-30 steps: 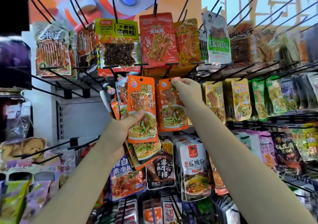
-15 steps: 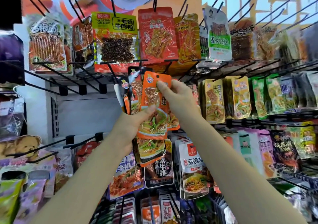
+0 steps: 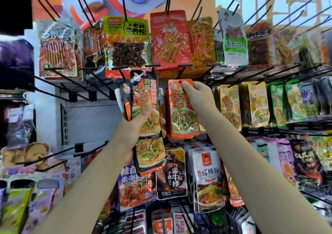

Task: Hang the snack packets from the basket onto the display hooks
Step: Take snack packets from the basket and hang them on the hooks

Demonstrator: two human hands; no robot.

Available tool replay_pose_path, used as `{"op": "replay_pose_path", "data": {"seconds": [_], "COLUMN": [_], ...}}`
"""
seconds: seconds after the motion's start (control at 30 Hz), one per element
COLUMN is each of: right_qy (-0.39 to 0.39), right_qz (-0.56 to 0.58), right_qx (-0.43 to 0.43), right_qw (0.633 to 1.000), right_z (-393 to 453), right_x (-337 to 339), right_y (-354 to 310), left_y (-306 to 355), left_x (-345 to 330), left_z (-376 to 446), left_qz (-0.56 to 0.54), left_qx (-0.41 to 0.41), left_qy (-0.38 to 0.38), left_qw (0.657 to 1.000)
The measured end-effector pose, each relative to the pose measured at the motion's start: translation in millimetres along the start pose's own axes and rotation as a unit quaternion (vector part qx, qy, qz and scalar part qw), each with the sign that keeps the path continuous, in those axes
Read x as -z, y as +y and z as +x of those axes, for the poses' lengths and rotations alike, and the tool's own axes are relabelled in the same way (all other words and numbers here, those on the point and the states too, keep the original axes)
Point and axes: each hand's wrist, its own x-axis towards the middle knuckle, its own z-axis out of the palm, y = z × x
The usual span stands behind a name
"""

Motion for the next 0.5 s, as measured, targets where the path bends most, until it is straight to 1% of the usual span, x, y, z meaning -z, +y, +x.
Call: {"op": "replay_pose_path", "data": {"seconds": [0.13,0.3,0.43,0.5], "right_qy": [0.017,0.034,0.014,0.036], "right_qz": [-0.001,-0.012,-0.024,-0.053], "right_qx": [0.007,0.000,-0.001,0.021], "right_qw": [1.000,0.999,1.000,0.998], "right_z": [4.6,6.4,7.1,8.4], "right_x": [-0.1,4.7,7.9,7.0], "right_y": [1.8,-0.8,2.6,4.9], "left_y": [-1.3,-0.7,0.1,-0.1], "left_x": [4.7,4.2,2.0,2.1], "left_z": [1.1,-1.9,-4.0,-3.4], "left_qz": [-0.021,-0.056,-0.055,-0.050], "left_qx": [0.020,0.021,0.015,0.014], "left_qy": [-0.002,-0.014,-0.021,-0.026], "left_qw": [1.000,0.998,0.998,0.998]}}
